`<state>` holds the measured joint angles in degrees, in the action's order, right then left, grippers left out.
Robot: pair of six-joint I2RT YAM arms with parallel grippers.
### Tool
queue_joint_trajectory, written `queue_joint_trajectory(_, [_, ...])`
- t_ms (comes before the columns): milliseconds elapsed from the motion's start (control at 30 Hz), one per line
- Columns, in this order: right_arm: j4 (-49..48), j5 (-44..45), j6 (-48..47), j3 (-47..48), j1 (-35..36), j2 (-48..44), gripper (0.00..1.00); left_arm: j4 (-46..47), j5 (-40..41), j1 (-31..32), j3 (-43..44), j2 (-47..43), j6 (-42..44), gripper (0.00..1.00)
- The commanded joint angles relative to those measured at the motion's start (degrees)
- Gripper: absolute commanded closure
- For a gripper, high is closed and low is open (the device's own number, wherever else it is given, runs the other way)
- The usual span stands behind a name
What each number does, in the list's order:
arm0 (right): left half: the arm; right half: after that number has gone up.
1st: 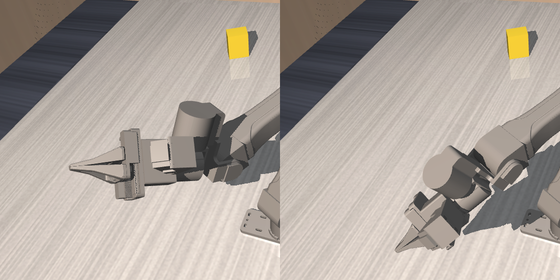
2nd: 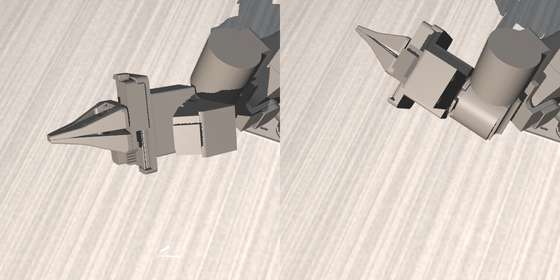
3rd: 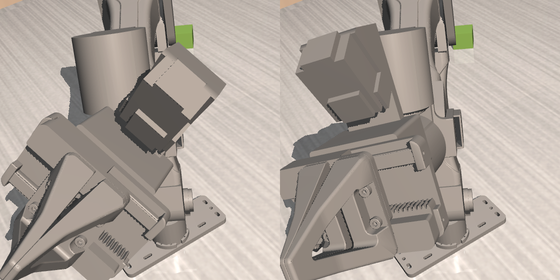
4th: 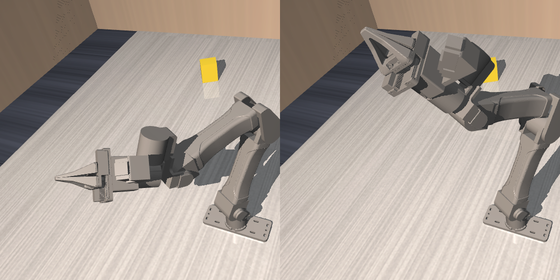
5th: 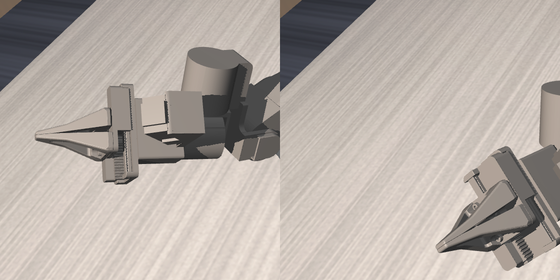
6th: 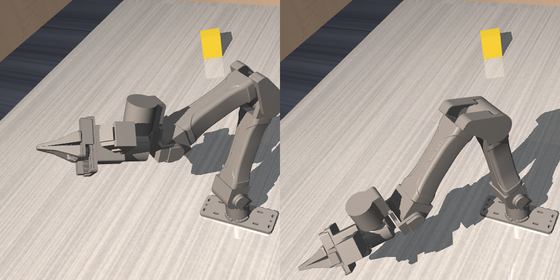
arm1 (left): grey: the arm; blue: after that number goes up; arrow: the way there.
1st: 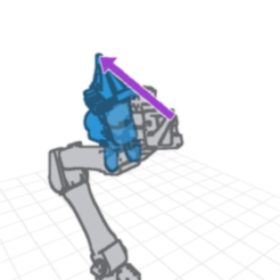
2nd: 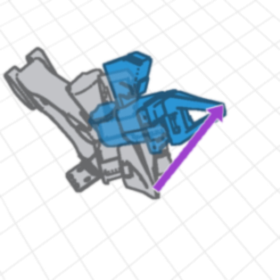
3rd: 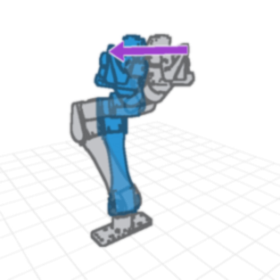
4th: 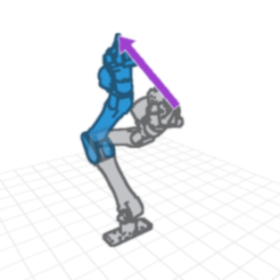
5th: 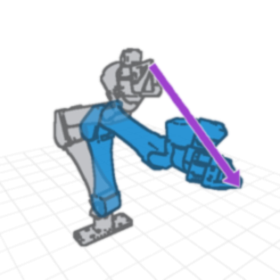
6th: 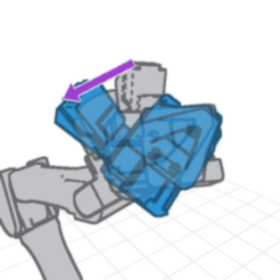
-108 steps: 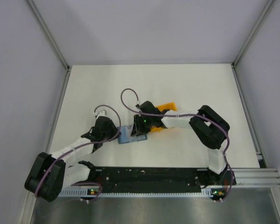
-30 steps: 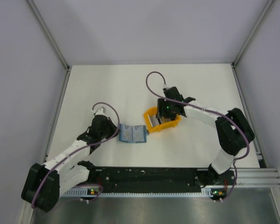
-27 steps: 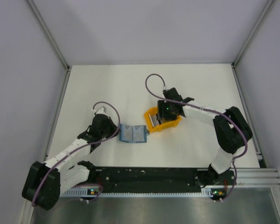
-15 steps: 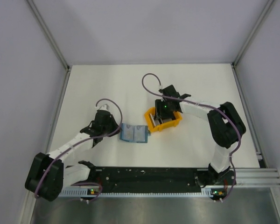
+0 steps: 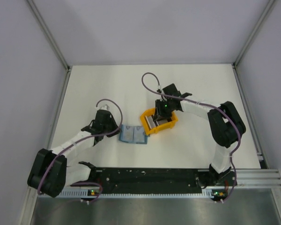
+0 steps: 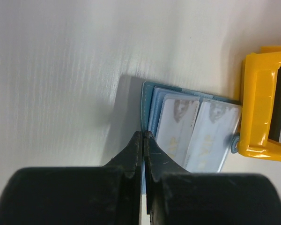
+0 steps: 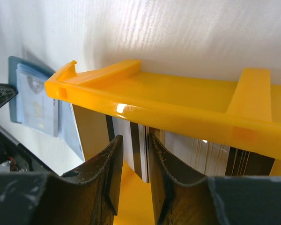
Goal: Put the credit cards into the card holder
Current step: Pick up the credit card from the storage box.
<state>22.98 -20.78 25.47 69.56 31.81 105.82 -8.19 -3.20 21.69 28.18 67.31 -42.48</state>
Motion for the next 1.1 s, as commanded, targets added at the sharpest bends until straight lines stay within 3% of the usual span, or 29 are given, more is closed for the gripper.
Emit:
queue_joint_trajectory(0, [-3.1,-9.8,0.0,3.0,0.4,-2.6,0.72,2.8,-2.2,-0.2,2.2,1.2,0.3,1.00])
queue_joint_trajectory(367, [-5.0,-12.4,1.5,3.3,3.8,-2.3,0.70,5.2,-4.4,-0.4,2.3,4.1,-0.2,1.00])
queue_joint_trajectory(600, [-5.1,-7.8,2.0,2.4,3.9,-2.5,0.69,5.2,-4.6,-0.6,2.1,4.1,-0.1,1.00])
queue_joint_trajectory(1067, [-3.1,2.6,0.0,3.2,2.3,-4.6,0.52,4.8,-4.9,-1.2,2.5,4.1,0.5,1.00])
